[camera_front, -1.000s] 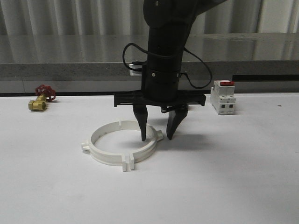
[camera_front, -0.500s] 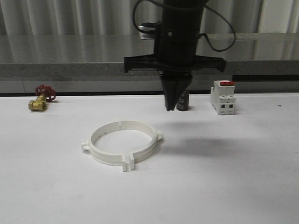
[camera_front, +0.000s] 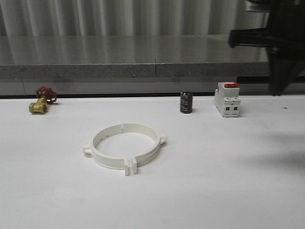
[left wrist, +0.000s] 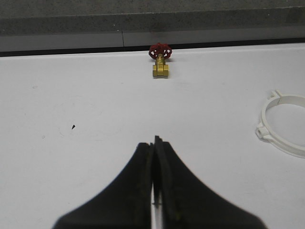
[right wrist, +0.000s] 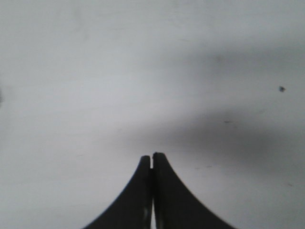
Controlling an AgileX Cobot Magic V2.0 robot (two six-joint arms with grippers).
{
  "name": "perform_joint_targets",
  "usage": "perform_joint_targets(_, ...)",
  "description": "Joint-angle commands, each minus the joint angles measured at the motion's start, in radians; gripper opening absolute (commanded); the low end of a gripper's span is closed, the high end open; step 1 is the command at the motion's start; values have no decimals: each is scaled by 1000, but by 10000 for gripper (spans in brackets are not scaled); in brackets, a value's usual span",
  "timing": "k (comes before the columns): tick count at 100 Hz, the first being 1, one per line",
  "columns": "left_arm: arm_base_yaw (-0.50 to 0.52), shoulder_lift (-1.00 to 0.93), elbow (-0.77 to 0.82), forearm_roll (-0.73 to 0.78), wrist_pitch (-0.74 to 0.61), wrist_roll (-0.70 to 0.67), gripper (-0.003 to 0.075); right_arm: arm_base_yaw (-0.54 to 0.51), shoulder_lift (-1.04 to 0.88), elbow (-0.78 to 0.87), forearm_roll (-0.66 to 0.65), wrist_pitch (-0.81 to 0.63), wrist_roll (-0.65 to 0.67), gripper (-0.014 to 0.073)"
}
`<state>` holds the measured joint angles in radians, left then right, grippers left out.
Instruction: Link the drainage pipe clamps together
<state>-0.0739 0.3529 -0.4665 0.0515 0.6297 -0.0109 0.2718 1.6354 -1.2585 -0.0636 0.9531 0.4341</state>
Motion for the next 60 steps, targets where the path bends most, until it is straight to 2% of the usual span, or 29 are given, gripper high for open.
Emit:
perform_joint_targets(1,4,6,-26,-2,-69,-1,-21,-75,-120,57,-16,-60,-33,-64)
perform_joint_targets(31,4,6,-26,-2,-69,-1,-21,-314,-338,307,12,-157,-124,-62)
perform_joint_targets(60,4,6,-26,-2,-69,-1,-21,-334,-573,492,84,-391,-329,-62)
